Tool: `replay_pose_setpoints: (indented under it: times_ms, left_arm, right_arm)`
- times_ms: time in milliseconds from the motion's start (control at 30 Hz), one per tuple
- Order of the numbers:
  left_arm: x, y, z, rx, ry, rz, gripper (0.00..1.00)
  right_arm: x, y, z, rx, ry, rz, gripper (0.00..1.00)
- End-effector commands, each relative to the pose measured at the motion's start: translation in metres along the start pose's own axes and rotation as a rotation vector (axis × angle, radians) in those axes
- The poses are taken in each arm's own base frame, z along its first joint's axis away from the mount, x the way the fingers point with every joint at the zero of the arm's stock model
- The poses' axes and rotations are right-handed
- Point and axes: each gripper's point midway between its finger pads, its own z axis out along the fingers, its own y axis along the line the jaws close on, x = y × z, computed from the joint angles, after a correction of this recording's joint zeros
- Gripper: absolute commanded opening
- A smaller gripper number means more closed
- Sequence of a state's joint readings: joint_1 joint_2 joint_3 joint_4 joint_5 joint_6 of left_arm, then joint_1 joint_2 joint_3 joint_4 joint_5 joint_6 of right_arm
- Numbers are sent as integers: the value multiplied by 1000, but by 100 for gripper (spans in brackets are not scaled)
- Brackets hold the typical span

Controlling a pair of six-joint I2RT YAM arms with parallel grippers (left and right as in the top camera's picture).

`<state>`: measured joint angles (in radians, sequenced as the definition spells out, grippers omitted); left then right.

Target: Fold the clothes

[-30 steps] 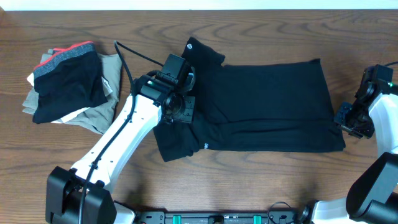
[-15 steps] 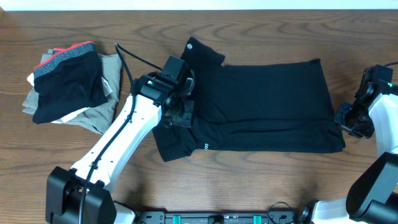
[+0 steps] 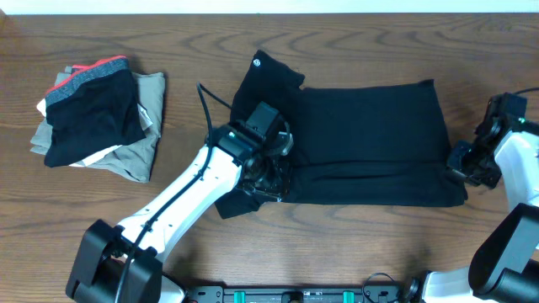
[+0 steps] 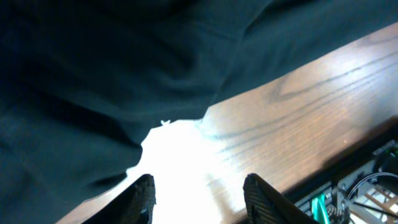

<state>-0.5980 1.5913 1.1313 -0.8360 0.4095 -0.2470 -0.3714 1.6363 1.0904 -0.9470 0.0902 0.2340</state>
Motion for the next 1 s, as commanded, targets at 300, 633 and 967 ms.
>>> replay_pose_setpoints:
  times_ms: [300,633,967]
  left_arm:
    - [13,12,28,16,-12,-102,63]
    - [7,18,48,49,-79,-225,64]
    - [-18,15,49,82,-192,-255,64]
  right_arm:
    - [21,9,42,-59,4,7,17]
    - [32,9,55,-64,14,7,18]
    - [32,9,55,-65,10,6,18]
